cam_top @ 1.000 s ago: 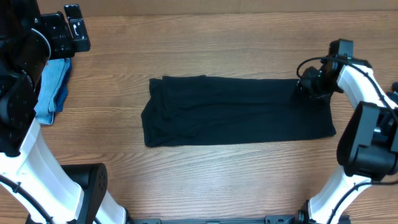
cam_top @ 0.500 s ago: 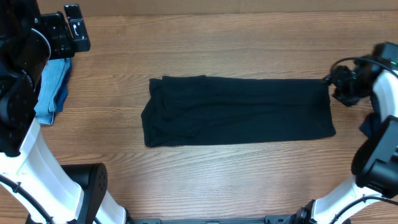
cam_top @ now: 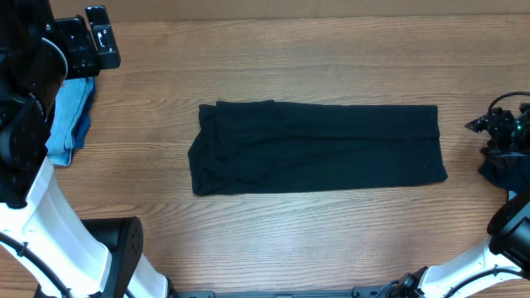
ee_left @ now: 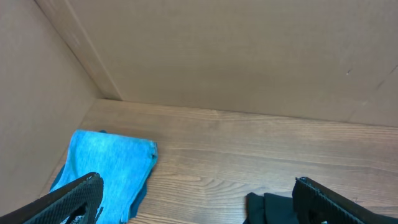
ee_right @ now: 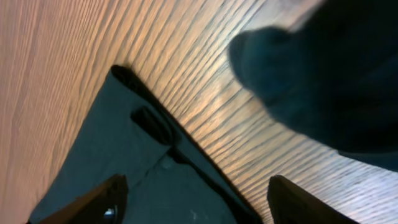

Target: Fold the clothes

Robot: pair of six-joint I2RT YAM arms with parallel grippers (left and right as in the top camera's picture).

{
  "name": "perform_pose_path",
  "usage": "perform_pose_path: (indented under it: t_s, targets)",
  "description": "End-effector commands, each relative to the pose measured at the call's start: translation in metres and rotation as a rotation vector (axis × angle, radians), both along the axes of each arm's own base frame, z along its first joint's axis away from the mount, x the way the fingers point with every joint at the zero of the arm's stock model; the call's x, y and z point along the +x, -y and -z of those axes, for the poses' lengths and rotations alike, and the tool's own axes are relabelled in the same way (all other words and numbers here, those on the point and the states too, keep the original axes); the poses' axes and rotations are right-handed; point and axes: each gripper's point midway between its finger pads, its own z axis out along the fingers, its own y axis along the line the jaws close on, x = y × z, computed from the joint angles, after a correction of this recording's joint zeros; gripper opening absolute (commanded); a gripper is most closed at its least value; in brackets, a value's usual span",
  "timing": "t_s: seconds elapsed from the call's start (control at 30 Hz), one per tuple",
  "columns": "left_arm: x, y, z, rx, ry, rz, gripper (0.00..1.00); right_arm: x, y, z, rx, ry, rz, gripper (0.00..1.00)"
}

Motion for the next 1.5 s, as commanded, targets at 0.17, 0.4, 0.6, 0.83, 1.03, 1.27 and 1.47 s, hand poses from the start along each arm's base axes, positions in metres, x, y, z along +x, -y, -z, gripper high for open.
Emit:
perform_pose_path:
  t_s: [0.17,0.4,0.6,0.83,1.03,1.27,1.47]
  targets:
    - [0.0,-0.002,-0.001,0.0,0.003,-0.014,1.0,0.005,-0.025,0.042,0.138,0.015,-0.121,0.81]
    - [0.0,-0.002,-0.001,0.0,0.003,-0.014,1.0,0.014,-0.039,0.055,0.2,0.092,-0.226,0.82]
    - [0.0,-0.002,-0.001,0.0,0.003,-0.014,1.0,0.014,-0.042,0.066,0.204,0.102,-0.279,0.82]
    - [0.0,-0.002,-0.001,0.0,0.003,-0.014,1.0,0.011,-0.05,0.092,0.242,0.082,-0.314,0.82]
    - [0.0,-0.002,-0.001,0.0,0.003,-0.014,1.0,0.01,-0.058,0.103,0.28,0.102,-0.35,0.82]
    - [0.0,-0.002,-0.001,0.0,0.003,-0.014,1.0,0.004,-0.068,0.11,0.327,0.091,-0.366,0.82]
    - [0.0,-0.002,-0.001,0.0,0.003,-0.014,1.0,0.0,-0.074,0.113,0.338,0.08,-0.371,0.82]
